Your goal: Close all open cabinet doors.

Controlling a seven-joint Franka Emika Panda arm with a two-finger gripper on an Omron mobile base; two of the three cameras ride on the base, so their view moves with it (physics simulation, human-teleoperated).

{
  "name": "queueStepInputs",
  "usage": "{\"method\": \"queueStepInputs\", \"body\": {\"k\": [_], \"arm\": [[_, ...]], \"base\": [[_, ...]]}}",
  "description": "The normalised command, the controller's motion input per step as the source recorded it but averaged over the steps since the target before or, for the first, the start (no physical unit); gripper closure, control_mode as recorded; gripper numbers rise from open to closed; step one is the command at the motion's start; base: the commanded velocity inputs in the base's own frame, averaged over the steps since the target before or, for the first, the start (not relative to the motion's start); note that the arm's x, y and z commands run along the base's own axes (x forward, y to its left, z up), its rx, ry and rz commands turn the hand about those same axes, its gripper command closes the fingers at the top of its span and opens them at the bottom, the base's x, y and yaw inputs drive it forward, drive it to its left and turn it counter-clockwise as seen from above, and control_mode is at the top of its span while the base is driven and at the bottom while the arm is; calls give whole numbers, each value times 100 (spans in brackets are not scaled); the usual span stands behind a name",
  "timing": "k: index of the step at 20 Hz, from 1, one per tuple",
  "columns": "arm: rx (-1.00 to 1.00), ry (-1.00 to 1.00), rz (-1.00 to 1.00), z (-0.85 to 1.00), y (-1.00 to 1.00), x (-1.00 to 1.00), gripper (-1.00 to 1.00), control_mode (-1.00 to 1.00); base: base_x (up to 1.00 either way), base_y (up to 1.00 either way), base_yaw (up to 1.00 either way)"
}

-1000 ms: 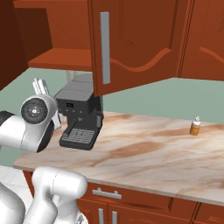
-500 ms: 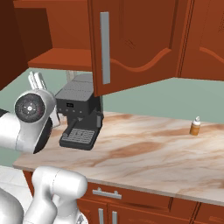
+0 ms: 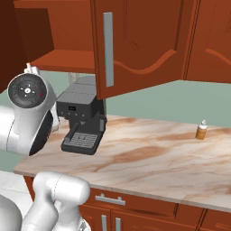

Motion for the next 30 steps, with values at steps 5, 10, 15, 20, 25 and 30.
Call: {"method": "queueStepInputs", "body": {"k": [5,10,15,20,25,30], "arm": [[2,-23,1,3,-39,-52,-100,-100],[2,-38,0,0,-36,-38,-100,-100],[7,-11,-3,6,-41,-18,-100,-100],[17,16,0,37,-41,-15,-100,-100],[8,16,0,26,-48,-10,-100,-100],[5,-11,2,0,-48,0,-100,-100]], "base": [[0,0,0],[0,0,0],[0,0,0],[0,0,0],[0,0,0],[0,0,0]]}}
